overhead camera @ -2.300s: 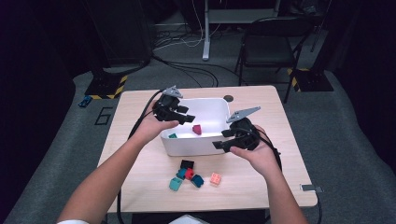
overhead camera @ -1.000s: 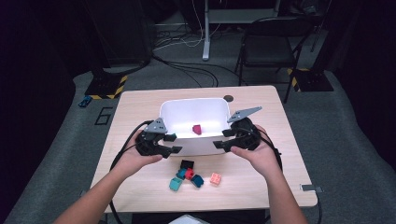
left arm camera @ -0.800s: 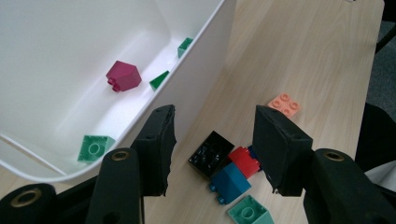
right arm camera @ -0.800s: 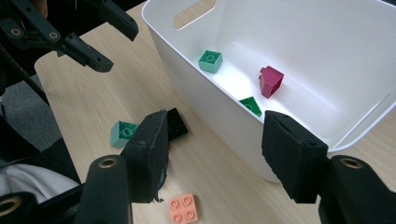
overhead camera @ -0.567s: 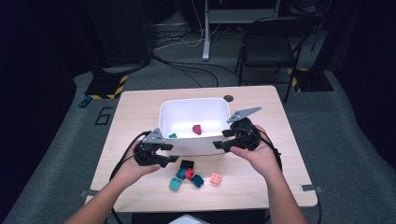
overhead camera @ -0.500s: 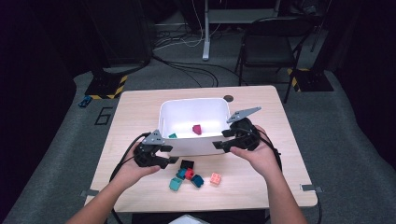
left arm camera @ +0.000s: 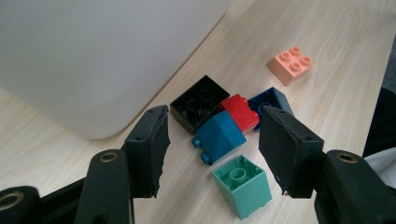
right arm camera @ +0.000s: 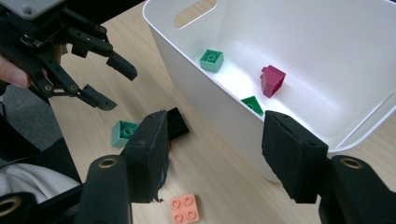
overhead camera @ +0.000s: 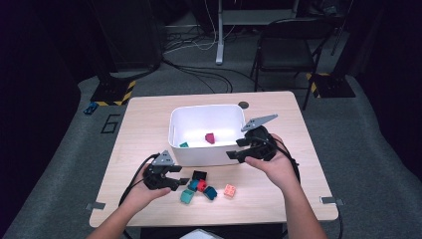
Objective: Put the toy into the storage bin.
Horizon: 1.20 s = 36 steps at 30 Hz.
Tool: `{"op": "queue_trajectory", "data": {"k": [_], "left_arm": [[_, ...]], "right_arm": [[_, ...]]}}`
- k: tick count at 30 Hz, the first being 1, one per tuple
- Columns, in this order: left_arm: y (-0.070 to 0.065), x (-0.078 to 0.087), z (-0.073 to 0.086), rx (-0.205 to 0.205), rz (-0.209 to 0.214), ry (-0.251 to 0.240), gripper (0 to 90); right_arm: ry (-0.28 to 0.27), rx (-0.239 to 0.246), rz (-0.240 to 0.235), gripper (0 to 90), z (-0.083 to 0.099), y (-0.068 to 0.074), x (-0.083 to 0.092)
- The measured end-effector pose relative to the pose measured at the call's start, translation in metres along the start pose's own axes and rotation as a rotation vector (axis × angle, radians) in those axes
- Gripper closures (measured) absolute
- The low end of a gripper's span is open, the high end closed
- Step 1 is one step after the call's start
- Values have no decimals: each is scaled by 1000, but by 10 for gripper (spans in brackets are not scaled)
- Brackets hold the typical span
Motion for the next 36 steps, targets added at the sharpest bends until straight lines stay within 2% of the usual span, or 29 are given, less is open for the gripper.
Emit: {"op": "queue_trajectory", "data": {"k": [5,16,26,27,31,36], "left_arm": [[-4,-7,8,7,-4,10,410],[-14,-28,29,24,21,50,381],[-17,-37,34,14,0,65,382],[-17,-39,34,23,0,61,382],[-17,-38,38,6,-3,74,436],[-15,-39,44,21,-5,101,477]], "right_arm": [[-7,3,1,403,0,-1,0],[-5,3,1,403,0,-1,-1],[-4,-1,1,401,0,-2,-1],[-4,-3,1,402,1,-2,-1],[-8,1,2,401,1,-3,-2],[-7,0,-1,401,1,-3,-2]]}}
Point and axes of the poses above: each handheld gripper's, and its own axes: x roughly backward along the jaws, z roughly out of its underside, y roughly to its left, the point moved 5 cm from there along -x, roughly forward along the jaws, and after that the axes turned 3 degrees about y, right-handed, at the moved point
